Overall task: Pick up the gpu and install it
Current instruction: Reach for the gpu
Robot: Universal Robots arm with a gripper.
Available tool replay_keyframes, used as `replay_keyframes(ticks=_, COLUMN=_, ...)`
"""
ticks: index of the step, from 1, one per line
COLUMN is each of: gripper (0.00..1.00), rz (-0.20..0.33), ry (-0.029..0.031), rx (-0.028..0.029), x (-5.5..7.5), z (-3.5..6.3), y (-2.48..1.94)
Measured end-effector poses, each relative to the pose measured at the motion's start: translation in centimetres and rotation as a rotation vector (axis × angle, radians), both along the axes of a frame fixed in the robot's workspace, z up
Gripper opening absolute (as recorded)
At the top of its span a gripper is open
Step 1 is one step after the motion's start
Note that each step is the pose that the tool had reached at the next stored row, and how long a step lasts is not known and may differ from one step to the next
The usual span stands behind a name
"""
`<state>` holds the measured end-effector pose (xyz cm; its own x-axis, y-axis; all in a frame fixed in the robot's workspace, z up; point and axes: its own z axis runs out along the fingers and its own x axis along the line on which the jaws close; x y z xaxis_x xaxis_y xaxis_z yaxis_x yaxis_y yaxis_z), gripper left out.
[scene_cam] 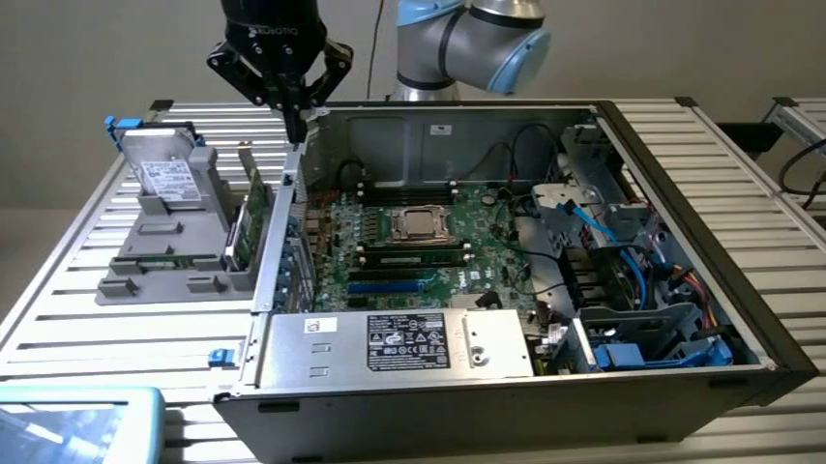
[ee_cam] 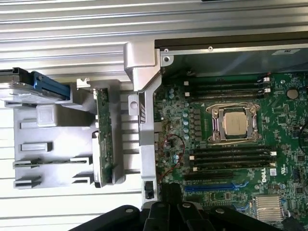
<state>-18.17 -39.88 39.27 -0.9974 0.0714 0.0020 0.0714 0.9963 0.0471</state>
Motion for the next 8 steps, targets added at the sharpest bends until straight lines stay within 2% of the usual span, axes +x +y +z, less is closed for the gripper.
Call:
replay_keyframes(ticks=3, gripper=0.12, rz=0.000, ry=0.0009, rx=0.0001, x=-1.0, z=-0.03, y=0.00)
replay_keyframes(ticks=8, gripper=0.12, rz=0.000, ry=0.0070, rx=0.0002, x=-3.0, z=-0.14, y=0.00)
